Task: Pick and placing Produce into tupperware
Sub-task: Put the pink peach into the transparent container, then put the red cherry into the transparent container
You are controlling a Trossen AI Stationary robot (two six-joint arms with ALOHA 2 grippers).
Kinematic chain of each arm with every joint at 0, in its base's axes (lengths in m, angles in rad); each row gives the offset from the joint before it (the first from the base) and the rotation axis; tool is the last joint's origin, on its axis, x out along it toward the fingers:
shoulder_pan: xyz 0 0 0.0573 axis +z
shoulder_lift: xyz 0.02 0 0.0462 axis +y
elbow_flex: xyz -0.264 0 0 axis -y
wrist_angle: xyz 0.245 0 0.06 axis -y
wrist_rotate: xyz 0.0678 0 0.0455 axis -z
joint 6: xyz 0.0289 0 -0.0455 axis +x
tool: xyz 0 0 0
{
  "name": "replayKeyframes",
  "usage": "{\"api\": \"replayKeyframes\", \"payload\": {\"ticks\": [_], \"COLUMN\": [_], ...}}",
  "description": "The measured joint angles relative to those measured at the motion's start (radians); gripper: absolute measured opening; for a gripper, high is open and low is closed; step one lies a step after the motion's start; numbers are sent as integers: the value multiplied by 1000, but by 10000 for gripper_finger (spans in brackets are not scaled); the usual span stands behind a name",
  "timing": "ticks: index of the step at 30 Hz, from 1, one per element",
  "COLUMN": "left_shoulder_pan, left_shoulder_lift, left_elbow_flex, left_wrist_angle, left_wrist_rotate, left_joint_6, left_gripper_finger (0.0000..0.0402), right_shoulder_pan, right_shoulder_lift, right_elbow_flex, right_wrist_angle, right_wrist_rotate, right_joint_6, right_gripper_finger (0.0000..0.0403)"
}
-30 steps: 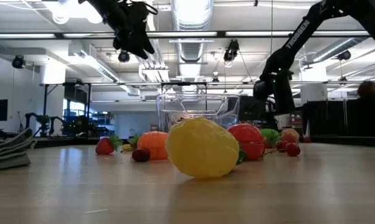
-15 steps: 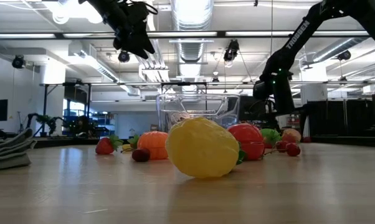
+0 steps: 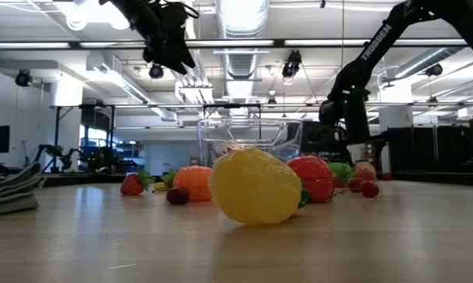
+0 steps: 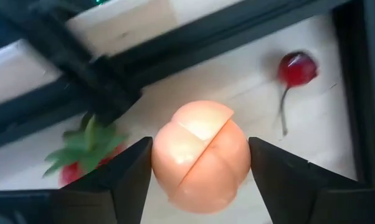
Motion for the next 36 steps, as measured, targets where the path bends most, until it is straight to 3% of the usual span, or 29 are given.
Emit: {"api": "replayKeyframes", "payload": {"ticks": [8,12,18,23,26,36], "left_shoulder_pan": [0,0,0,0,0,0], "left_shoulder_lift": [0,0,0,0,0,0], "left_elbow_flex": [0,0,-1,-1,-4,-5], "left_wrist_angle": [7,7,-7,-48,-73,-89], "left_wrist_rotate": [0,0,0,0,0,1], "left_joint_6": [10,10,19,34,35,57], "left_gripper_finger": [263,263,263,263,263,263], "right_shoulder_pan": [163,336,578,715,766,849], "right_shoulder_lift": [-147,-225,-229,-230,-225,-131], "right_elbow_flex": [0,2,10,44,46,101], "right_wrist_angle": [-3,26,184,239,275,369], "right_wrist_rotate": [-44,-101,-215,-121,-66,-64], "right_joint_6": [33,48,97,153,97,67], "right_gripper_finger": [250,248,255,254,260,326]}}
